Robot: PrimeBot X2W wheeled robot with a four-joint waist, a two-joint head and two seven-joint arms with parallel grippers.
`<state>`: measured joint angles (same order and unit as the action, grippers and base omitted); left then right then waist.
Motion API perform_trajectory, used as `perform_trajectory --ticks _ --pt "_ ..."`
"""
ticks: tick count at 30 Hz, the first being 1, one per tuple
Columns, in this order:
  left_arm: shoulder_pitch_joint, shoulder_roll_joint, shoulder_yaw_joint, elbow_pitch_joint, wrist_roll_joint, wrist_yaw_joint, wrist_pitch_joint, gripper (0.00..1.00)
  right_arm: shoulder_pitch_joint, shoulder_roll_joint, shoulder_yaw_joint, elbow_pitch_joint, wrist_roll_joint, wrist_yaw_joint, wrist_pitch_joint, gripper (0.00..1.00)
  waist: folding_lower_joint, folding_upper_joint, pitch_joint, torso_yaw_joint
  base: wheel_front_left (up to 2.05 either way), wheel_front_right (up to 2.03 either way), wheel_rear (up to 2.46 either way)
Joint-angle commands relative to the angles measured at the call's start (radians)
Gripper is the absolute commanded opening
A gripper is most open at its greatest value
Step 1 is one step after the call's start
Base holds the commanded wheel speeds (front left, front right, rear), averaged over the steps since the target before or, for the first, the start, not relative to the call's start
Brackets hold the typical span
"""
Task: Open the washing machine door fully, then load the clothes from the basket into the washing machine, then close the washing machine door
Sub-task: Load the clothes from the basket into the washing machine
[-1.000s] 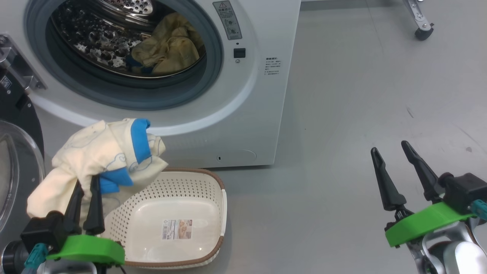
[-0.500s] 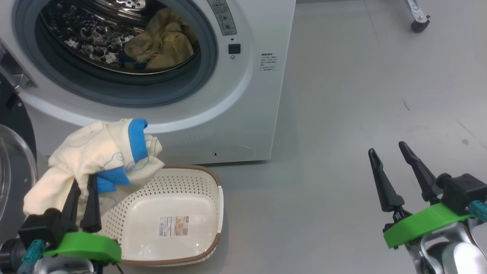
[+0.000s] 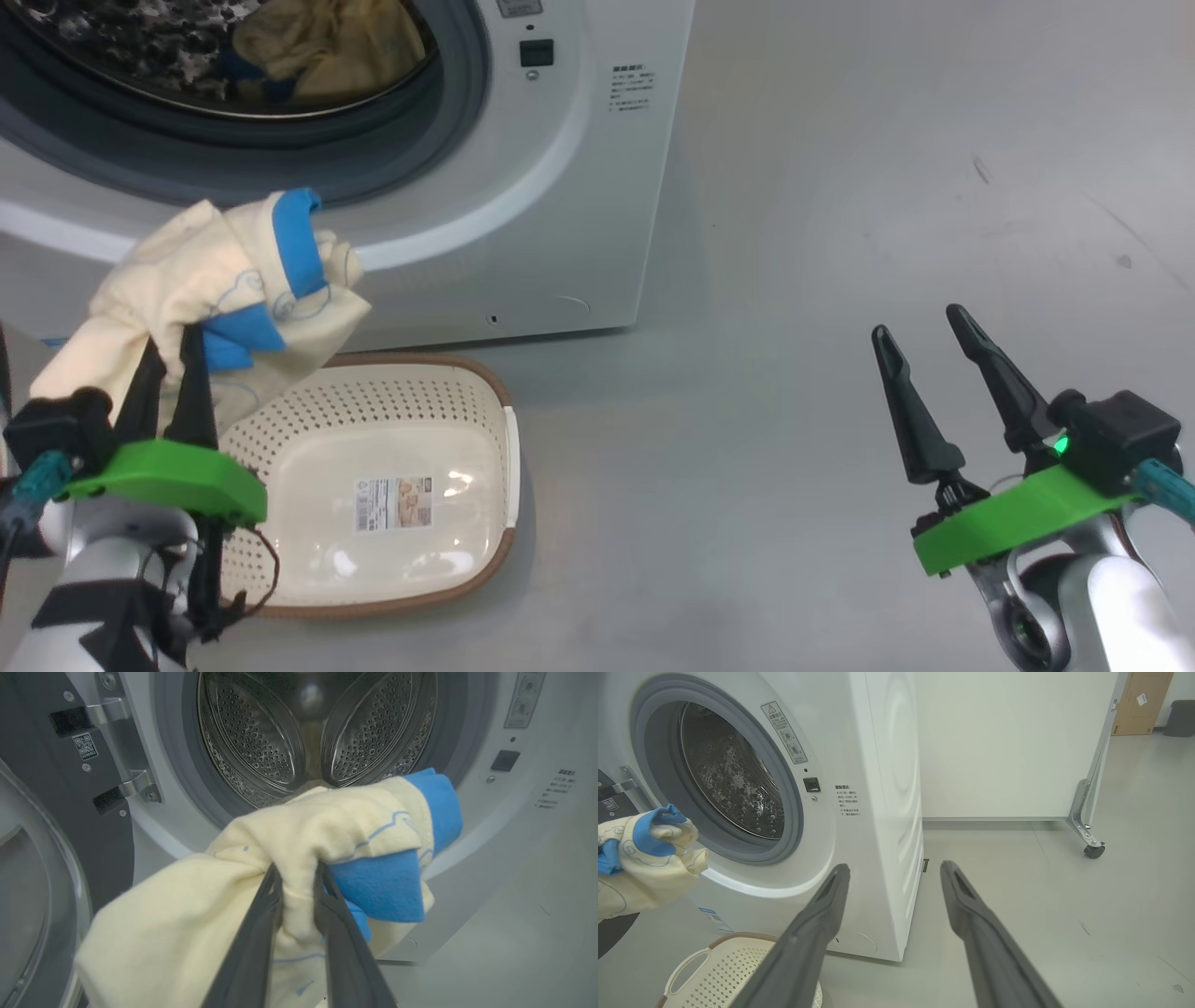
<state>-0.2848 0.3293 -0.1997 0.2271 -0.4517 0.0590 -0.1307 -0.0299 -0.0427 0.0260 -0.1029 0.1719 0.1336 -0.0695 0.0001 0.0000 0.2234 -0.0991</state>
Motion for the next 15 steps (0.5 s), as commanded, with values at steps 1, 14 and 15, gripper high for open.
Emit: perform_trajectory --ticks 1,14,15 --pt "-0.069 0.039 0.042 -0.015 -0.007 -0.008 0.0 0.0 -0.044 -0.008 0.026 -0.027 0.008 -0.003 -0.014 1.0 -0.0001 0.0 0.033 -0.025 0.0 0.0 0.0" --pt "-0.458 0.115 0.035 0.313 -0.055 -0.123 0.143 0.0 -0.142 -0.008 0.107 0.056 0.072 -0.003 -0.103 1.0 -0.0001 0.0 0.206 -0.167 0.0 0.0 0.0" --pt "-0.491 0.125 0.034 0.332 -0.057 -0.129 0.159 0.0 -0.148 -0.008 0.112 0.063 0.078 -0.003 -0.11 1.0 -0.0001 0.0 0.218 -0.176 0.0 0.0 0.0"
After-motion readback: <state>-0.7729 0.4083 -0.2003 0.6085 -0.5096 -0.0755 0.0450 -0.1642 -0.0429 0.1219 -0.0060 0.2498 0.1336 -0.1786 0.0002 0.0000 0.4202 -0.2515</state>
